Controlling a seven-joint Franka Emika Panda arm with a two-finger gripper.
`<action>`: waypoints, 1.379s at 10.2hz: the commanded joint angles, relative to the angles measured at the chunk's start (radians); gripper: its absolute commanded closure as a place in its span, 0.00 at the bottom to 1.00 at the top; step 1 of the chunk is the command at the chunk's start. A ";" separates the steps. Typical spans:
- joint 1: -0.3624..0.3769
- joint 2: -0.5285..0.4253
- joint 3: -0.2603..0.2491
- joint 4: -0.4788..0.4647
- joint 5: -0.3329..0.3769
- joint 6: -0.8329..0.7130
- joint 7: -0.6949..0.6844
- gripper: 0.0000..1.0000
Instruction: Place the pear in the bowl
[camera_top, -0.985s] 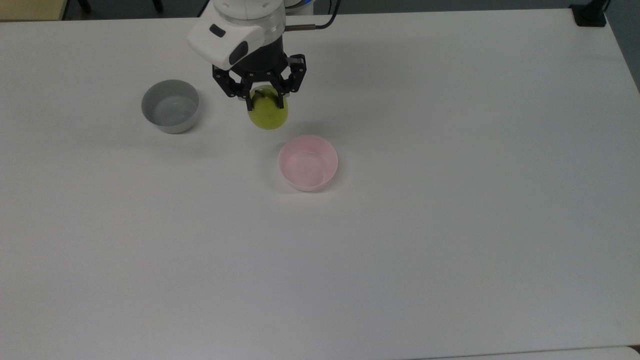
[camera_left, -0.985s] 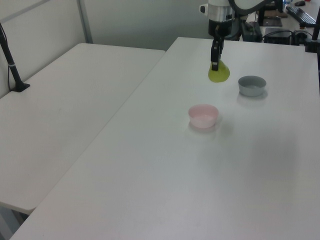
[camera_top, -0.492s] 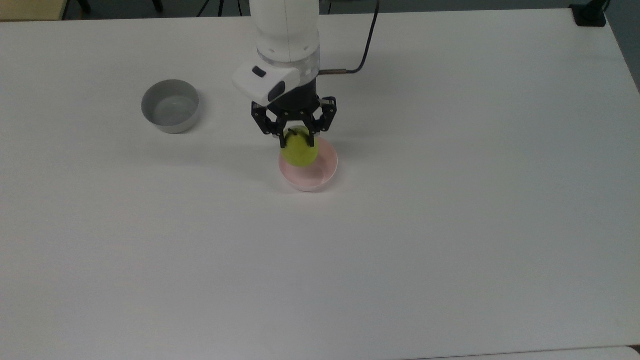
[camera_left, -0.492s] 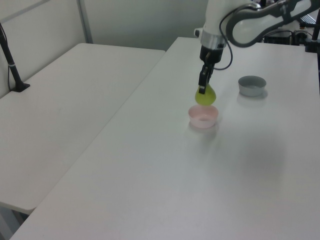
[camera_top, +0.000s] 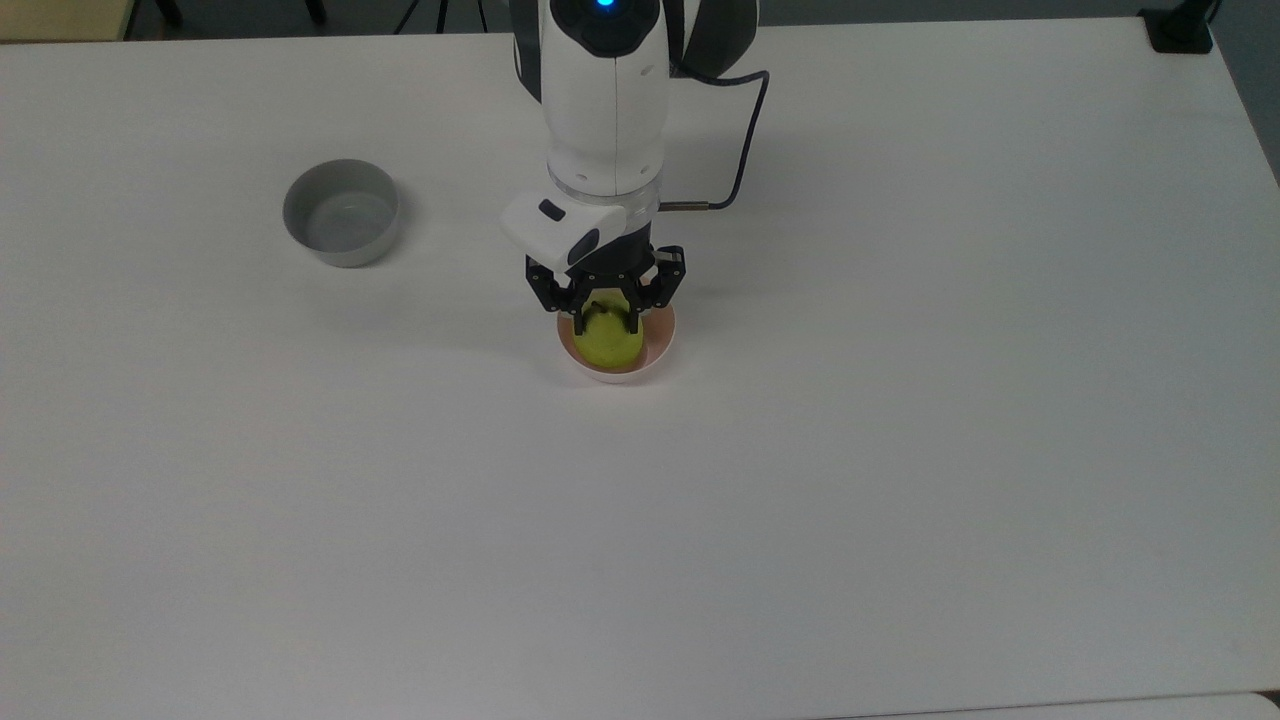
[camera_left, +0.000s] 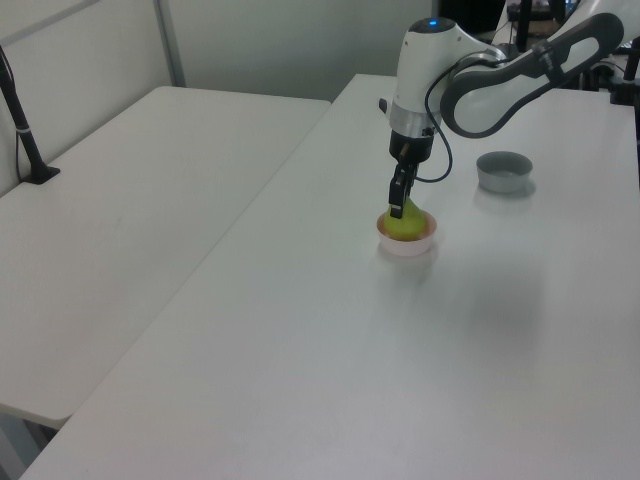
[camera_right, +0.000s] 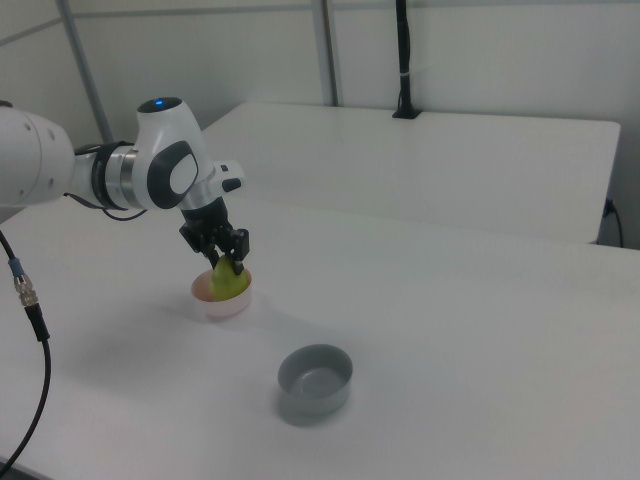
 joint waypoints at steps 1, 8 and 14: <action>-0.001 -0.014 -0.004 -0.013 -0.021 0.026 0.027 0.49; -0.019 -0.134 -0.004 0.030 -0.019 -0.175 0.022 0.00; -0.045 -0.386 -0.085 0.067 0.008 -0.586 -0.003 0.00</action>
